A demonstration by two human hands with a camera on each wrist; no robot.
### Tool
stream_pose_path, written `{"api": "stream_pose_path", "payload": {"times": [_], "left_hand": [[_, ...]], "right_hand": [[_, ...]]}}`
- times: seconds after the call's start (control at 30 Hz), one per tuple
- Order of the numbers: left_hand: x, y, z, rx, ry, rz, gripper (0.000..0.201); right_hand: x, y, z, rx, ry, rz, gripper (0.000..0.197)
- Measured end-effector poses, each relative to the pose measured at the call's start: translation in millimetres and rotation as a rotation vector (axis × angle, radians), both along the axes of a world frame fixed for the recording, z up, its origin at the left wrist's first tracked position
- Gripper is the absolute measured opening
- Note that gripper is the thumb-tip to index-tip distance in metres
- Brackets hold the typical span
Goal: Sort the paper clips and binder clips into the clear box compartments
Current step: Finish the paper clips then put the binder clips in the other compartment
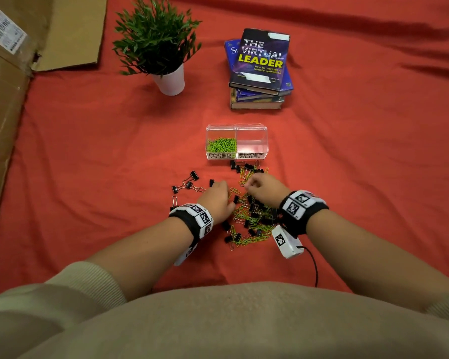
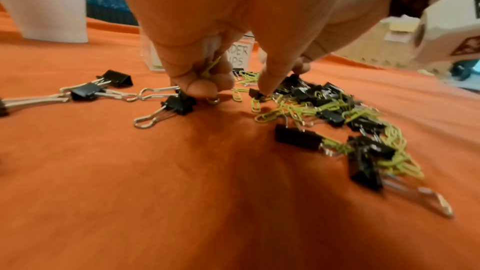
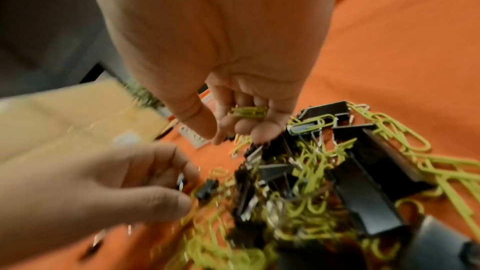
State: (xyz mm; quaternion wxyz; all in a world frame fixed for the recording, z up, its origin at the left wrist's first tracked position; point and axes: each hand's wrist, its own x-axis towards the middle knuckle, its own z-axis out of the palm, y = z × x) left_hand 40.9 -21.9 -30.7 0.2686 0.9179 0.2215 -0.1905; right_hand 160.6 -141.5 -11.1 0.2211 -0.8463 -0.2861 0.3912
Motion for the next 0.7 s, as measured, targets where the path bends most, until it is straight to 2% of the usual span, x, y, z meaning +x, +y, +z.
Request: {"api": "stream_pose_path", "payload": {"times": [0.1, 0.27, 0.33, 0.5, 0.63, 0.7], "left_hand": [[-2, -4, -4, 0.066, 0.001, -0.065, 0.042], [-1, -4, 1, 0.081, 0.006, -0.089, 0.029], [-1, -4, 2, 0.104, 0.025, -0.096, 0.027], [-2, -7, 2, 0.111, 0.06, -0.091, 0.024], [0, -11, 3, 0.174, 0.101, -0.145, 0.029], [1, -10, 4, 0.126, 0.092, -0.127, 0.031]], "right_hand": [[-16, 6, -9, -0.037, -0.192, 0.238, 0.02], [-29, 12, -20, -0.043, -0.311, 0.389, 0.025], [-29, 11, -18, -0.017, -0.278, 0.323, 0.023], [-7, -1, -4, 0.017, -0.174, -0.027, 0.018], [12, -14, 3, -0.086, -0.249, 0.009, 0.023], [16, -12, 4, -0.066, -0.315, 0.049, 0.025]]}}
